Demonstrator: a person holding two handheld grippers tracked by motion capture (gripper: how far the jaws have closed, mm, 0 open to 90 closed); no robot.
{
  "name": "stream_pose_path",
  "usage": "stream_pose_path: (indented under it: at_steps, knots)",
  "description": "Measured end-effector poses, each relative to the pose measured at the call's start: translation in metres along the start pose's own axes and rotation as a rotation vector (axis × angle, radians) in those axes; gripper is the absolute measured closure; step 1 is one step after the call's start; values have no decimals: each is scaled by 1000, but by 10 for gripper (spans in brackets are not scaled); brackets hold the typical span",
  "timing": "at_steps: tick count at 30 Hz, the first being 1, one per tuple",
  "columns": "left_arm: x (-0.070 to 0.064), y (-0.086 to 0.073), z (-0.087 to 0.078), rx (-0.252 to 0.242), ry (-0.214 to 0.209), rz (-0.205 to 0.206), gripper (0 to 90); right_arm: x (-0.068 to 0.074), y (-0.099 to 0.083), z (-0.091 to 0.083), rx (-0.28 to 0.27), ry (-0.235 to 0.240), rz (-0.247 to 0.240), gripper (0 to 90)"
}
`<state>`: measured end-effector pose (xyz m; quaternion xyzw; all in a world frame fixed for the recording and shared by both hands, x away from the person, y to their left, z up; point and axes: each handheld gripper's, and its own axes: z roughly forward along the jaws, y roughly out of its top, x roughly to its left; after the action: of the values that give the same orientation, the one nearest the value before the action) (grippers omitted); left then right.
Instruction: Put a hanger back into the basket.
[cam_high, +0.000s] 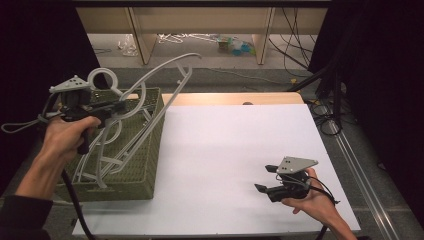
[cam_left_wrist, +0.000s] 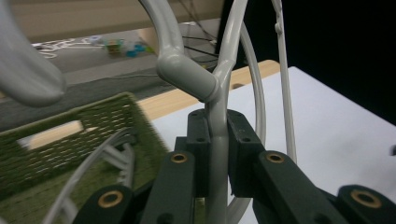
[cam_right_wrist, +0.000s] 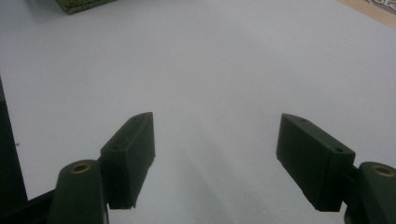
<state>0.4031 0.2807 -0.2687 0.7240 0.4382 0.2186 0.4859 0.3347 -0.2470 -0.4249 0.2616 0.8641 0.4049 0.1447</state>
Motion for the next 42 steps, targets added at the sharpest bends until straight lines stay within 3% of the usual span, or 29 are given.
stream_pose_path:
  at_steps: [3, 7, 15, 17, 25, 30, 34, 42]
  knots:
    - [12, -2, 2, 27, 47, 39, 811, 0, 0, 0, 3, 2, 1, 287]
    - [28, -7, 7, 45, 85, 50, 811, 1, -1, 1, 8, 5, 4, 285]
    - [59, -19, 9, 36, 139, 28, 811, 1, -1, 1, 6, 6, 2, 281]
    - [64, -24, 8, 43, 158, 4, 810, 1, -1, 0, 7, 7, 5, 281]
    - [89, -47, 6, 80, 211, -26, 810, 1, -1, 2, 8, 14, -6, 280]
    - [97, -60, 6, 77, 220, -47, 811, 2, -1, 2, 8, 16, -2, 275]
    - [100, -63, 6, 96, 234, -17, 811, 2, -1, 2, 5, 18, -2, 270]
    - [110, -75, 7, 128, 257, 1, 810, 2, -2, 3, 8, 19, 1, 266]
